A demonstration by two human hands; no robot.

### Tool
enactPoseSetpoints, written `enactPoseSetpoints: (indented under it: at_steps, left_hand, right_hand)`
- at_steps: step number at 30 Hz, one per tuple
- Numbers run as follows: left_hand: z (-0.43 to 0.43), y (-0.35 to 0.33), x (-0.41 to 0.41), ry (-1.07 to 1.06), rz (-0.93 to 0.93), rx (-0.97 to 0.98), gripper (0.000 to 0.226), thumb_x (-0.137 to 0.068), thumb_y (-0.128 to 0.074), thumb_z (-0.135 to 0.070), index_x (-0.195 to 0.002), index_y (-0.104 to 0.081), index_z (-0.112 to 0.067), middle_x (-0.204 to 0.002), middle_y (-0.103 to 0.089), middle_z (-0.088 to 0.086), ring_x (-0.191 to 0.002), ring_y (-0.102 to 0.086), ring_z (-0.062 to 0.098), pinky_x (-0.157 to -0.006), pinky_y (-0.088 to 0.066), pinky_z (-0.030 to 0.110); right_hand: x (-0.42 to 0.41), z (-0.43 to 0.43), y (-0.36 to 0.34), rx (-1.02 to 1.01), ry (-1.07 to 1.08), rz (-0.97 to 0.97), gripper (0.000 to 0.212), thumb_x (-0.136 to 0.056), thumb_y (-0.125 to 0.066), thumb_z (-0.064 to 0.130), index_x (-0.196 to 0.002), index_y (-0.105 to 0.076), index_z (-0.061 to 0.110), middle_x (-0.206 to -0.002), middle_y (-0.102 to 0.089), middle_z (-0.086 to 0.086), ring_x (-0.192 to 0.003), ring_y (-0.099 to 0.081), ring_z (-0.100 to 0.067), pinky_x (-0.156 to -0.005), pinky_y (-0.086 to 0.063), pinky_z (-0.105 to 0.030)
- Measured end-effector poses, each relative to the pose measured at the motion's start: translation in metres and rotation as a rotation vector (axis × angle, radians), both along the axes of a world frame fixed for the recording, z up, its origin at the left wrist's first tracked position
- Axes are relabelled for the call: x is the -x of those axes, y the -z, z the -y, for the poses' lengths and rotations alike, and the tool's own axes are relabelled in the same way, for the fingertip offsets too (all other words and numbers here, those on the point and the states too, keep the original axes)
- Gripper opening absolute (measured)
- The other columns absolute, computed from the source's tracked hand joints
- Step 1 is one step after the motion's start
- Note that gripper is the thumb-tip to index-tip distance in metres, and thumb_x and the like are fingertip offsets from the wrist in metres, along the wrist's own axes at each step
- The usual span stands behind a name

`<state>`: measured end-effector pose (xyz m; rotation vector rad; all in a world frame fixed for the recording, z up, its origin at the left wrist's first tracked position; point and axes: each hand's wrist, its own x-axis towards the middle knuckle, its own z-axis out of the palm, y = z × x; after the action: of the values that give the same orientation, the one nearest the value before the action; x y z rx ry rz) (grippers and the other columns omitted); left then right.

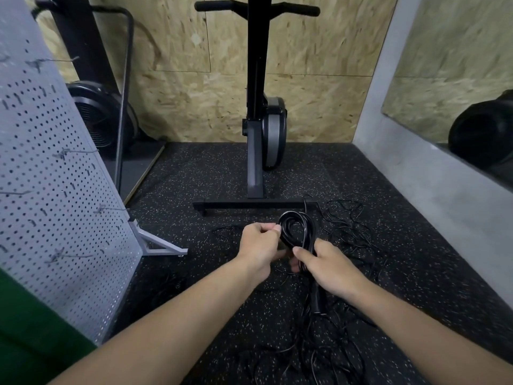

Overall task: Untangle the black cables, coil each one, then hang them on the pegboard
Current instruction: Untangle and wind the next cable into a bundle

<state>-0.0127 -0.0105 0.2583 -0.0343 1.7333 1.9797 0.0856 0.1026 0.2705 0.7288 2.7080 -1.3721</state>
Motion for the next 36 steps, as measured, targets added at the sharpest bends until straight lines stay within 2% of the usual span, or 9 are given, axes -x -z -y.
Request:
enactPoseSetpoints:
  at_steps: [3,9,15,18,20,23,27,33,36]
  left_hand:
    - [0.0,-0.003,-0.003,0.024,0.008,-0.045,0.02,-0.106,-0.051,-0.004,-0.114,-0.065,0.007,-0.105,-0.073,0.02,-0.093,-0.072,0.028,-0.071,-0.065,0.037]
    - [0.008,-0.005,0.007,0.188,-0.045,-0.11,0.023,-0.107,-0.056,-0.026,-0.116,-0.069,-0.01,-0.113,-0.077,0.01,-0.105,-0.075,0.025,-0.098,-0.058,0.045]
    - [0.021,0.025,-0.009,0.865,-0.423,0.346,0.023,-0.103,-0.061,-0.017,-0.119,-0.072,-0.027,-0.122,-0.073,-0.011,-0.118,-0.066,0.006,-0.108,-0.05,0.032]
    - [0.022,0.027,-0.017,0.967,-0.563,0.5,0.02,-0.105,-0.062,-0.033,-0.116,-0.076,-0.024,-0.095,-0.071,-0.018,-0.081,-0.061,-0.012,-0.08,-0.049,0.016]
    - [0.023,0.026,-0.013,0.962,-0.673,0.597,0.029,-0.104,-0.06,-0.046,-0.105,-0.078,-0.023,-0.076,-0.065,-0.014,-0.056,-0.051,-0.006,-0.061,-0.042,0.021]
    - [0.024,0.02,-0.004,0.883,-0.743,0.616,0.039,-0.102,-0.058,-0.055,-0.089,-0.072,-0.022,-0.076,-0.074,-0.002,-0.055,-0.053,0.01,-0.058,-0.045,0.03]
    - [0.02,0.0,-0.003,0.693,-0.848,0.521,0.03,-0.099,-0.067,-0.048,-0.088,-0.066,-0.02,-0.075,-0.071,-0.001,-0.059,-0.061,0.006,-0.06,-0.047,0.024]
    - [0.03,-0.023,0.015,0.438,-1.153,0.396,0.043,-0.068,-0.095,-0.044,-0.086,-0.064,-0.019,-0.08,-0.061,-0.01,-0.073,-0.054,0.006,-0.064,-0.043,0.02]
    - [0.033,-0.024,0.014,0.468,-1.2,0.374,0.041,-0.069,-0.095,-0.036,-0.09,-0.065,-0.02,-0.086,-0.059,-0.009,-0.078,-0.053,0.008,-0.067,-0.041,0.021]
  right_hand:
    - [0.001,-0.002,-0.001,-0.022,0.004,-0.011,0.027,-0.105,-0.055,0.042,-0.099,-0.067,0.018,-0.088,-0.078,0.005,-0.087,-0.073,-0.015,-0.09,-0.057,-0.041]
    - [0.002,-0.013,-0.011,0.324,0.135,-0.2,0.023,-0.104,-0.061,0.032,-0.105,-0.068,0.01,-0.088,-0.074,-0.004,-0.084,-0.077,-0.024,-0.089,-0.061,-0.045]
    - [-0.003,-0.012,-0.024,0.823,0.102,-0.316,0.026,-0.104,-0.06,0.021,-0.121,-0.067,0.002,-0.086,-0.067,-0.006,-0.074,-0.067,-0.02,-0.077,-0.054,-0.045]
    - [-0.004,-0.017,-0.022,0.709,0.129,-0.328,0.024,-0.104,-0.061,0.022,-0.116,-0.069,0.002,-0.088,-0.066,-0.007,-0.073,-0.067,-0.019,-0.094,-0.059,-0.048]
    - [-0.005,-0.026,-0.02,0.452,0.174,-0.278,0.023,-0.105,-0.061,0.029,-0.107,-0.067,0.007,-0.088,-0.068,-0.005,-0.076,-0.073,-0.022,-0.095,-0.059,-0.049]
    - [-0.009,-0.048,-0.016,-0.036,0.195,-0.136,0.025,-0.105,-0.056,0.041,-0.1,-0.062,0.017,-0.089,-0.073,-0.003,-0.082,-0.075,-0.026,-0.089,-0.059,-0.049]
    - [-0.009,-0.058,-0.01,-0.286,0.056,0.063,0.03,-0.105,-0.052,0.047,-0.114,-0.061,0.02,-0.105,-0.07,-0.004,-0.09,-0.068,-0.022,-0.084,-0.053,-0.038]
    - [-0.013,-0.034,-0.023,-0.086,-0.182,0.176,0.086,-0.093,-0.017,0.084,-0.154,-0.048,0.031,-0.158,-0.048,0.003,-0.144,-0.045,-0.019,-0.113,-0.031,-0.036]
    - [-0.015,-0.027,-0.022,0.001,-0.397,0.278,0.094,-0.082,-0.021,0.098,-0.151,-0.049,0.041,-0.157,-0.048,0.013,-0.144,-0.046,-0.014,-0.124,-0.029,-0.043]
